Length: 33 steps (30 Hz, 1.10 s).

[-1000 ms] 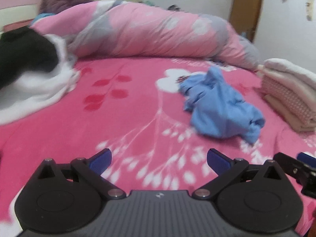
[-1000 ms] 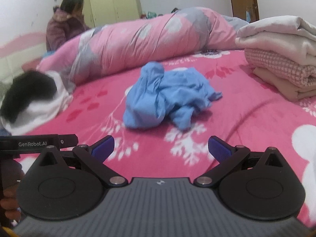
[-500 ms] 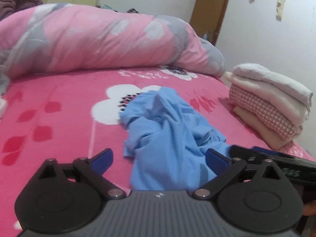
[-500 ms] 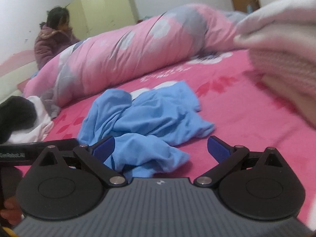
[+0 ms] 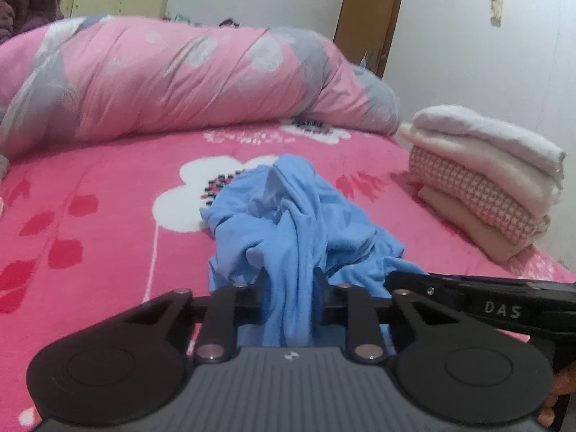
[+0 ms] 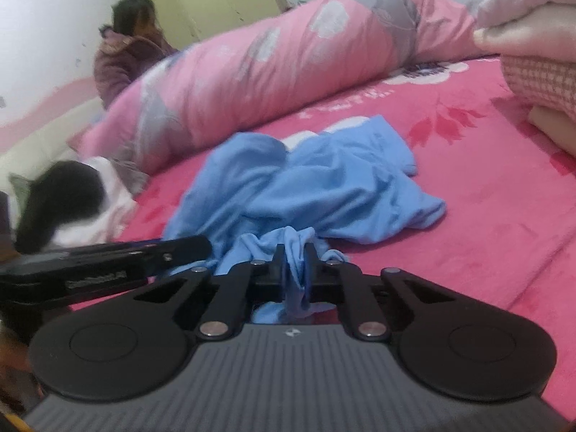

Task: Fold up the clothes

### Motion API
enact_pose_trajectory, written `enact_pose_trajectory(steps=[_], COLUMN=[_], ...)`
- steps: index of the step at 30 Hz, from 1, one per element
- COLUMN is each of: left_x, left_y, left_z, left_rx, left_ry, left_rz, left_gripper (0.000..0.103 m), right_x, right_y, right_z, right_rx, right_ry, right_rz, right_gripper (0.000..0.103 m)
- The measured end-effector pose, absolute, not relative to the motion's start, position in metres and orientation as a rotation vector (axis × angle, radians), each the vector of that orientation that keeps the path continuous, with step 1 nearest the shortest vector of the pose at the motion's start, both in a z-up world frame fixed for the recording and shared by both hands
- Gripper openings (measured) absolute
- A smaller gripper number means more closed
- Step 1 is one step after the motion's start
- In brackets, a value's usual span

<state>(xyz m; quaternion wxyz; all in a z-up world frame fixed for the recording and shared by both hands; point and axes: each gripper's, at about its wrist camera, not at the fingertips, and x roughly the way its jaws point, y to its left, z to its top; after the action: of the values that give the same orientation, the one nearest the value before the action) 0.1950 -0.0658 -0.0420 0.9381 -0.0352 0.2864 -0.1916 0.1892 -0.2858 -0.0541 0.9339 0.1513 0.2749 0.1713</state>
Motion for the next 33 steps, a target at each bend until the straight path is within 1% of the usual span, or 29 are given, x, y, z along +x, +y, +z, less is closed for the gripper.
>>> enact_pose_trajectory(steps=[6, 13, 18, 20, 21, 23, 24, 25, 26, 27, 28, 29, 30, 31, 33], left_x=[0.151, 0.071, 0.022, 0.007, 0.002, -0.004, -0.008, -0.010, -0.012, -0.014, -0.015, -0.016, -0.016, -0.015, -0.015], left_y=[-0.045, 0.008, 0.038, 0.049, 0.053, 0.059, 0.062, 0.064, 0.065, 0.066, 0.067, 0.067, 0.068, 0.068, 0.069], left_z=[-0.023, -0.011, -0.021, -0.029, -0.034, -0.044, -0.048, -0.049, -0.050, -0.050, -0.050, -0.051, -0.051, -0.052, -0.053], left_rx=[-0.104, -0.166, -0.178, -0.184, -0.185, -0.196, -0.204, -0.211, -0.215, -0.220, -0.223, -0.226, -0.231, -0.236, -0.244], left_ry=[0.521, 0.476, 0.517, 0.545, 0.563, 0.600, 0.604, 0.599, 0.588, 0.578, 0.567, 0.561, 0.561, 0.561, 0.565], left_rz=[-0.418, -0.478, -0.489, -0.486, -0.484, -0.471, -0.466, -0.462, -0.460, -0.458, -0.454, -0.451, -0.449, -0.448, -0.440], left_gripper=[0.015, 0.014, 0.015, 0.016, 0.017, 0.024, 0.032, 0.042, 0.049, 0.066, 0.077, 0.079, 0.081, 0.086, 0.091], right_x=[0.153, 0.085, 0.029, 0.018, 0.013, 0.006, 0.004, 0.002, 0.001, 0.000, -0.001, 0.000, 0.001, 0.002, 0.005], right_y=[-0.277, -0.264, -0.256, -0.259, -0.261, -0.266, -0.270, -0.273, -0.277, -0.280, -0.284, -0.280, -0.277, -0.273, -0.265], right_z=[-0.034, -0.022, -0.024, -0.033, -0.037, -0.046, -0.049, -0.048, -0.047, -0.040, -0.034, -0.029, -0.024, -0.018, -0.008], right_rx=[0.350, 0.370, 0.345, 0.336, 0.332, 0.330, 0.332, 0.325, 0.317, 0.312, 0.308, 0.299, 0.291, 0.282, 0.265], right_ry=[0.519, 0.507, 0.525, 0.576, 0.602, 0.664, 0.701, 0.716, 0.730, 0.720, 0.709, 0.689, 0.670, 0.650, 0.611], right_rz=[0.432, 0.571, 0.696, 0.694, 0.693, 0.672, 0.651, 0.628, 0.605, 0.585, 0.565, 0.562, 0.560, 0.557, 0.552], right_gripper=[0.006, 0.006, 0.006, 0.007, 0.009, 0.010, 0.010, 0.010, 0.011, 0.013, 0.014, 0.021, 0.031, 0.036, 0.059])
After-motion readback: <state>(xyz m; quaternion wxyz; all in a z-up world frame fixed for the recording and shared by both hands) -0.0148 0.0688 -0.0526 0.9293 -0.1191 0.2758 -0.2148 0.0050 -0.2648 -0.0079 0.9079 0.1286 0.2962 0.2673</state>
